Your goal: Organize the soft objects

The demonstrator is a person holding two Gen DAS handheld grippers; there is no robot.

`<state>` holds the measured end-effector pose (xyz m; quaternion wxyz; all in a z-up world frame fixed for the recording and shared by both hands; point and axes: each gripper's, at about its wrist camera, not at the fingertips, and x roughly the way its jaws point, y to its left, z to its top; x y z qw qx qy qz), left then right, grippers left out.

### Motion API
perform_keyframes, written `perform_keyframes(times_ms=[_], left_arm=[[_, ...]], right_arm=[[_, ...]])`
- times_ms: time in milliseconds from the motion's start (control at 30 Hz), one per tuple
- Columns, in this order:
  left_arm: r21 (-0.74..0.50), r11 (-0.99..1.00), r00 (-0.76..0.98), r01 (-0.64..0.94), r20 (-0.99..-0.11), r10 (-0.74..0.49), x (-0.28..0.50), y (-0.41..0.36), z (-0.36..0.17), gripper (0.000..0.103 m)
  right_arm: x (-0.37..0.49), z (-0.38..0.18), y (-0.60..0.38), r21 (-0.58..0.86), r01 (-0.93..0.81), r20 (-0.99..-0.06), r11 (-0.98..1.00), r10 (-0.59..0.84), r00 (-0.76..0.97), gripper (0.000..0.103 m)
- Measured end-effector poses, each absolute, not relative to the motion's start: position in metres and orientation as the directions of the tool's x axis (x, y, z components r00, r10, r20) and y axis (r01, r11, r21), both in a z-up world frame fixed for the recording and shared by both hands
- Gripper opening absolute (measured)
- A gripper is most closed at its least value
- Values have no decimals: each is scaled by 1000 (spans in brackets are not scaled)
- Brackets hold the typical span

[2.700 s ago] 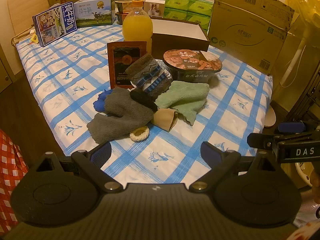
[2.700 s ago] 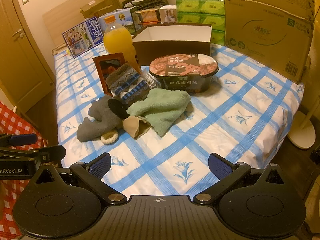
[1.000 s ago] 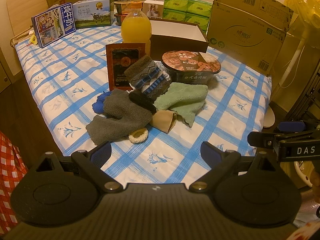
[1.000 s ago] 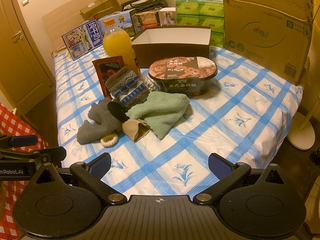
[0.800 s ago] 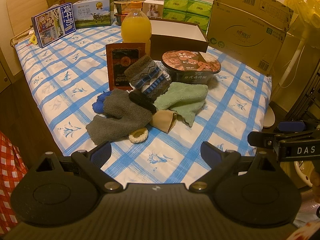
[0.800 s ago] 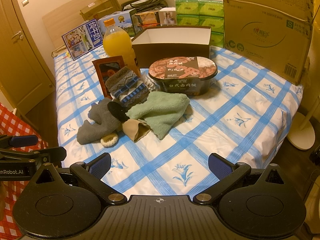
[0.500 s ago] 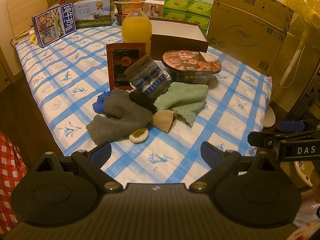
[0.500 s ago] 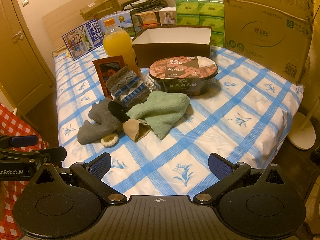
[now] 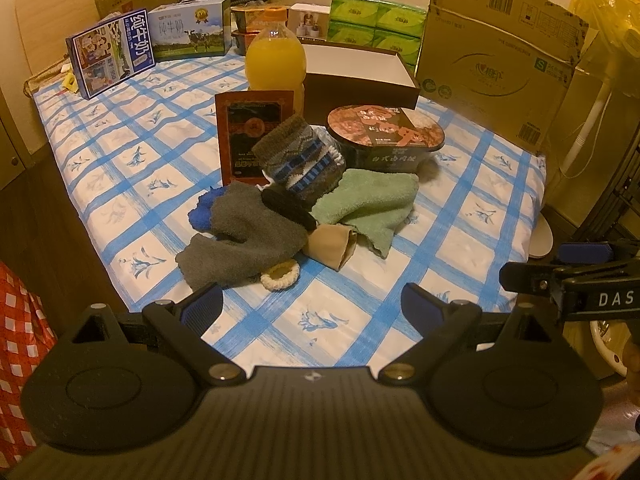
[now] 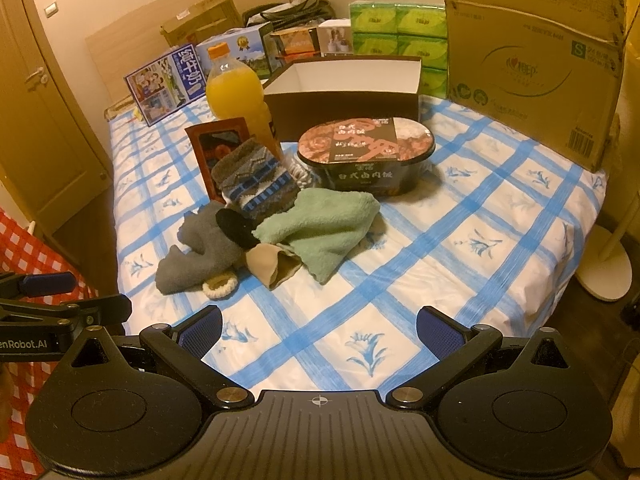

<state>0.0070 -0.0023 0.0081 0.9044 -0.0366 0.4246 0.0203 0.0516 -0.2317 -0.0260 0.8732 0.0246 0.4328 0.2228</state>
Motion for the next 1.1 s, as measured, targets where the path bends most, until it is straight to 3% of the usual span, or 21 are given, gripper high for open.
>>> perform_keyframes(times_ms=[1100], left_arm=[[-34,995,672,-96,-740,39,30,23,-7,95]], right_arm=[[87,-31,-241,313,-373,-611,874,485,625,103]])
